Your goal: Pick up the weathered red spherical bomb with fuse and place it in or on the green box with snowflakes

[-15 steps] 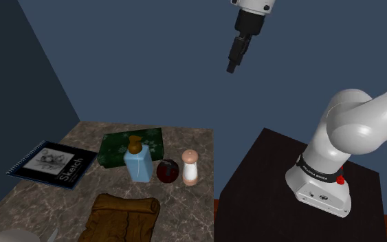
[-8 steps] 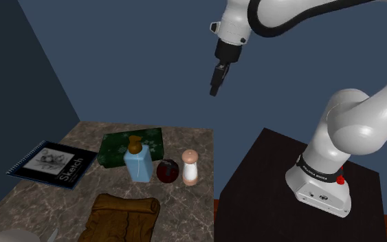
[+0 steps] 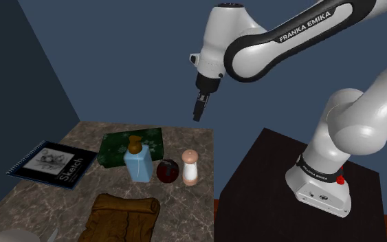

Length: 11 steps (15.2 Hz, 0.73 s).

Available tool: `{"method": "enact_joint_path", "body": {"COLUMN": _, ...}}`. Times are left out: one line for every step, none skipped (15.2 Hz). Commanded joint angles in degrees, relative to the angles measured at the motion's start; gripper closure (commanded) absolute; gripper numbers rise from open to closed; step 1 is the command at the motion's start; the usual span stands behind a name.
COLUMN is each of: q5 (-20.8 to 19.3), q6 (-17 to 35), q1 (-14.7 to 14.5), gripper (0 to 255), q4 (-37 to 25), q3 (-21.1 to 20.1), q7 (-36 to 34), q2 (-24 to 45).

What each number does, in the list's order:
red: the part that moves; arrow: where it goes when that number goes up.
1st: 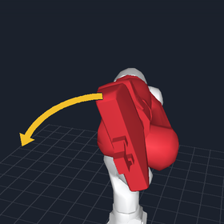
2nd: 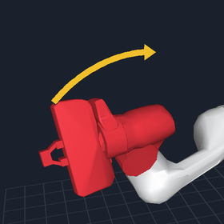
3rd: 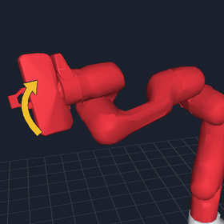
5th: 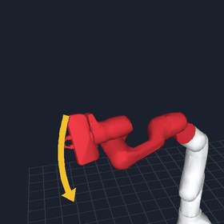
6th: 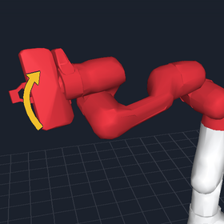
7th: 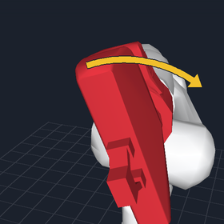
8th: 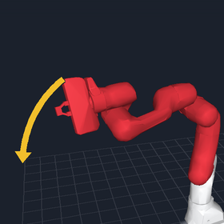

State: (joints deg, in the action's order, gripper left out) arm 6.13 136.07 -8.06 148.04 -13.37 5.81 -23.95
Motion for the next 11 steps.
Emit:
{"method": "enact_joint_path", "body": {"q5": -1.11, "q6": 4.78, "q1": -0.05, "gripper": 0, "q4": 0.45, "q3": -1.73, "q7": -0.91, "q2": 3.99}}
{"method": "enact_joint_path", "body": {"q5": -1.97, "q6": 6.81, "q1": 0.06, "gripper": 0, "q4": 0.29, "q3": -2.62, "q7": -1.58, "q2": 6.09}}
{"method": "enact_joint_path", "body": {"q5": -3.03, "q6": 8.80, "q1": 0.26, "gripper": 0, "q4": 0.05, "q3": -3.53, "q7": -2.38, "q2": 8.25}}
{"method": "enact_joint_path", "body": {"q5": -4.32, "q6": 10.74, "q1": 0.53, "gripper": 0, "q4": -0.27, "q3": -4.46, "q7": -3.33, "q2": 10.47}}
{"method": "enact_joint_path", "body": {"q5": -5.89, "q6": 12.61, "q1": 0.88, "gripper": 0, "q4": -0.67, "q3": -5.39, "q7": -4.49, "q2": 12.74}}
{"method": "enact_joint_path", "body": {"q5": -7.80, "q6": 14.41, "q1": 1.27, "gripper": 0, "q4": -1.17, "q3": -6.29, "q7": -5.87, "q2": 15.07}}
{"method": "enact_joint_path", "body": {"q5": -10.08, "q6": 16.10, "q1": 1.70, "gripper": 0, "q4": -1.75, "q3": -7.15, "q7": -7.53, "q2": 17.45}}
{"method": "enact_joint_path", "body": {"q5": -12.77, "q6": 17.69, "q1": 2.12, "gripper": 0, "q4": -2.44, "q3": -7.91, "q7": -9.48, "q2": 19.89}}
{"method": "enact_joint_path", "body": {"q5": -15.90, "q6": 19.12, "q1": 2.42, "gripper": 0, "q4": -3.24, "q3": -8.47, "q7": -11.75, "q2": 22.38}}
{"method": "enact_joint_path", "body": {"q5": -19.42, "q6": 20.39, "q1": 2.53, "gripper": 0, "q4": -4.16, "q3": -8.76, "q7": -14.30, "q2": 24.92}}
{"method": "enact_joint_path", "body": {"q5": -23.23, "q6": 21.49, "q1": 2.40, "gripper": 0, "q4": -5.21, "q3": -8.75, "q7": -17.07, "q2": 27.48}}
